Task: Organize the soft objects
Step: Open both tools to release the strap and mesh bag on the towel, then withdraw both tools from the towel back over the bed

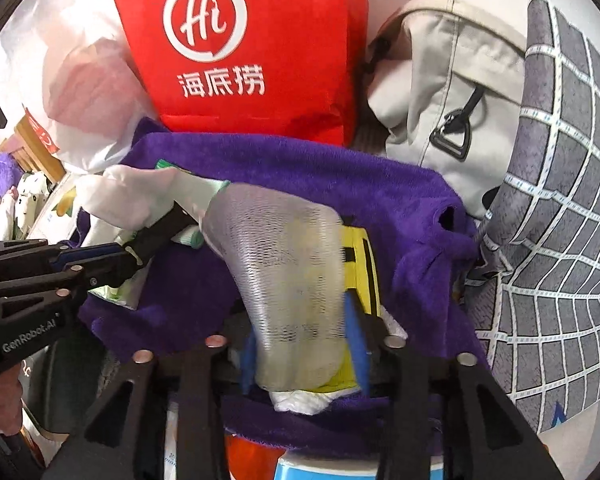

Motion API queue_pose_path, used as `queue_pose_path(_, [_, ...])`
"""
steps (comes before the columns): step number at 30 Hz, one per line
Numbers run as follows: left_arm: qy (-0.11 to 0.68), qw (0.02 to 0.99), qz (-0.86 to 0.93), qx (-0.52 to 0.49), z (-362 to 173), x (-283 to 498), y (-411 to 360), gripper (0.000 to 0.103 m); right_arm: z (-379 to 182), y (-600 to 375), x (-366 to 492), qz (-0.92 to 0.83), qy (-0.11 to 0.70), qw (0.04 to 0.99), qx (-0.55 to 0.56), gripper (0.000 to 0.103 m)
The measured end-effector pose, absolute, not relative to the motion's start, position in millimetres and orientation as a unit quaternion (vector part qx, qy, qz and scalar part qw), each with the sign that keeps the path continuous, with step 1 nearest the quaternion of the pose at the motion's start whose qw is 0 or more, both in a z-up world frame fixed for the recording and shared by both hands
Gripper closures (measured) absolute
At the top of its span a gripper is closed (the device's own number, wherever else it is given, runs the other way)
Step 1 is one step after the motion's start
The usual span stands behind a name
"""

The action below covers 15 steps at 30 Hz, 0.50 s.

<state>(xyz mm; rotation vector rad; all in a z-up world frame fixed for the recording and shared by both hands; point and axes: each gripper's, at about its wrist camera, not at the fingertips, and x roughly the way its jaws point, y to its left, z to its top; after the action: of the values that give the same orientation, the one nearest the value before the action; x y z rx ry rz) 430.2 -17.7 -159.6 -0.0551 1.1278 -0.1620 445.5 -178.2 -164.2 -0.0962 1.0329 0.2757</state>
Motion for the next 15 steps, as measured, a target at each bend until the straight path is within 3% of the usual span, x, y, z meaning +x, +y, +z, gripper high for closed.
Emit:
queue_pose_path(9, [0.522, 0.851, -0.060, 0.007, -145, 419, -29, 0.088, -145, -187, 426, 0.126, 0.473, 0.871, -0.039, 0.047])
queue_pose_path(12, [0.514, 0.856, -0.054, 0.015, -138, 410, -31, 0.081, -136, -193, 412, 0.123, 0.461, 0.878, -0.037, 0.036])
queue_pose_path(15, [0.510, 0.858, -0.062, -0.005, -130, 398, -26, 0.079, -129, -194, 399, 0.120, 0.453, 0.883, -0.036, 0.032])
